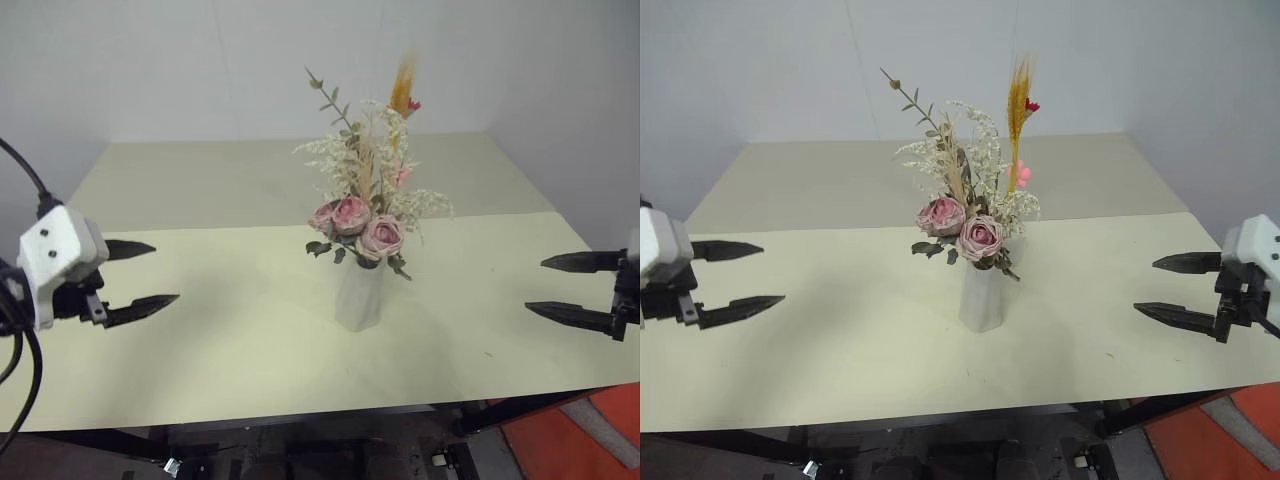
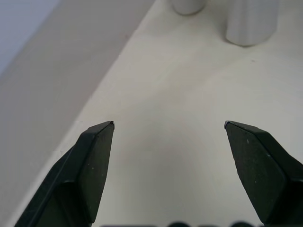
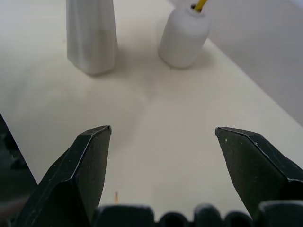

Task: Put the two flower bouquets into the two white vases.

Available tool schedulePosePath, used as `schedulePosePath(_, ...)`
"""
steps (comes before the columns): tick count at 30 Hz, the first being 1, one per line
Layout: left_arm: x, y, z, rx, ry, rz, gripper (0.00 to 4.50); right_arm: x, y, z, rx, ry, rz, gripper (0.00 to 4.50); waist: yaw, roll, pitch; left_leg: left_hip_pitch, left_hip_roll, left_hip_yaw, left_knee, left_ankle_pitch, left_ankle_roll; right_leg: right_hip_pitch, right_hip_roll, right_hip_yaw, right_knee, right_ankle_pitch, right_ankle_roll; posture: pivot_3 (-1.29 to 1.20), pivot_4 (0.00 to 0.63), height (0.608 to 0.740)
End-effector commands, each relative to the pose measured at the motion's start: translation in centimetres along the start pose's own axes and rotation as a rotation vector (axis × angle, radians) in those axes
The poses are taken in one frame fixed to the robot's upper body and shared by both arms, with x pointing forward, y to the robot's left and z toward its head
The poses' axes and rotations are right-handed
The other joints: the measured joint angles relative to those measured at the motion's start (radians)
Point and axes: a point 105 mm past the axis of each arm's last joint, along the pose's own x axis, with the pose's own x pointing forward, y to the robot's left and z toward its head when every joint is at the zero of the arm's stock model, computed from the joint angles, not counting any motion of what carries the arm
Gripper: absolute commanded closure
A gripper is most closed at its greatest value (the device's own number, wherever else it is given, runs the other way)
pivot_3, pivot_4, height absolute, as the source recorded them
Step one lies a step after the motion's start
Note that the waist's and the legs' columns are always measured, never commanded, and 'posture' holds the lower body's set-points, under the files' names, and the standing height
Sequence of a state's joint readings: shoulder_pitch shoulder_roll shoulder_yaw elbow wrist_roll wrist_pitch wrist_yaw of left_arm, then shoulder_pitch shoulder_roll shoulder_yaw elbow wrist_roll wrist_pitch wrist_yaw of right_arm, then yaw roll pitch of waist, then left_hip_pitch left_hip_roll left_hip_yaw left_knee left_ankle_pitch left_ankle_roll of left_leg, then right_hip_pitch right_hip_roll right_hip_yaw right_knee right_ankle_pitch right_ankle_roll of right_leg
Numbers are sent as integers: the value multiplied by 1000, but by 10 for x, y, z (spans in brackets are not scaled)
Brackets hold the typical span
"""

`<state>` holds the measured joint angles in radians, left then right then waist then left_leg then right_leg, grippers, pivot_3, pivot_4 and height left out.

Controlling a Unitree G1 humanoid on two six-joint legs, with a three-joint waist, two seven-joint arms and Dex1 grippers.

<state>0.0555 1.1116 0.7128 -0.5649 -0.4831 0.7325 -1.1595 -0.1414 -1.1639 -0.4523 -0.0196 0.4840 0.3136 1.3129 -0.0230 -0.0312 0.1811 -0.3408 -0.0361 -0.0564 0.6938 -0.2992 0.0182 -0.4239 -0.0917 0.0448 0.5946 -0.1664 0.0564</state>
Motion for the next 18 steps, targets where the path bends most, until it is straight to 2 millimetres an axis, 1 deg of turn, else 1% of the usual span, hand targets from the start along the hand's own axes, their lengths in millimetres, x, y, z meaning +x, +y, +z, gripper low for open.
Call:
schedulePosePath(1, -12, 8, 18, 70, -18, 77, 452, 3, -12, 14, -85, -44, -29, 331, 1, 1, 1, 1, 0, 0, 0, 0, 0, 0, 0, 0, 0, 0, 0, 0, 150, 740)
schedulePosePath(4, -17, 15, 21, 92, 8, 98, 452, 12, -17, 12, -90, -52, -26, 331, 3, 1, 1, 2, 1, 0, -1, 0, 0, 1, 1, -1, 0, -1, -1, 0, 150, 740)
schedulePosePath(6, -21, 14, 23, 95, 6, 92, 452, 19, -16, 12, -93, -78, 3, 331, 2, 1, 1, 2, 0, 0, -1, 0, 0, 1, 1, 0, 0, -1, -1, 0, 150, 740)
schedulePosePath(8, -23, 12, 22, 86, 13, 96, 452, 22, -14, 9, -105, -65, 15, 331, 2, 2, 2, 2, 0, 0, -1, -1, -1, 0, 1, 0, 0, -1, -2, 0, 150, 740)
schedulePosePath(10, -21, 9, 20, 78, 15, 87, 452, 21, -15, 8, -109, -56, 2, 331, 2, 5, 3, 1, 0, 0, -1, -1, -2, -1, 0, 0, 0, 1, -5, 0, 150, 740)
schedulePosePath(13, -15, 4, 23, 80, -8, 68, 452, 15, -16, 7, -106, -59, -15, 331, 5, 5, 4, 0, 0, 0, -1, -1, -2, -1, 0, 0, 0, 1, -5, 0, 150, 740)
schedulePosePath(15, -12, 7, 25, 85, -25, 76, 452, 13, -17, 5, -111, -52, -24, 331, 5, 5, 4, 0, 0, 0, -1, -1, -2, -1, 0, 0, 0, 1, -5, 0, 150, 740)
schedulePosePath(18, -10, 11, 24, 90, -36, 88, 452, 11, -19, 11, -127, -60, -35, 331, 3, 6, 4, 2, 0, 1, -1, -1, -2, 0, 0, 0, 0, 0, -3, 0, 150, 740)
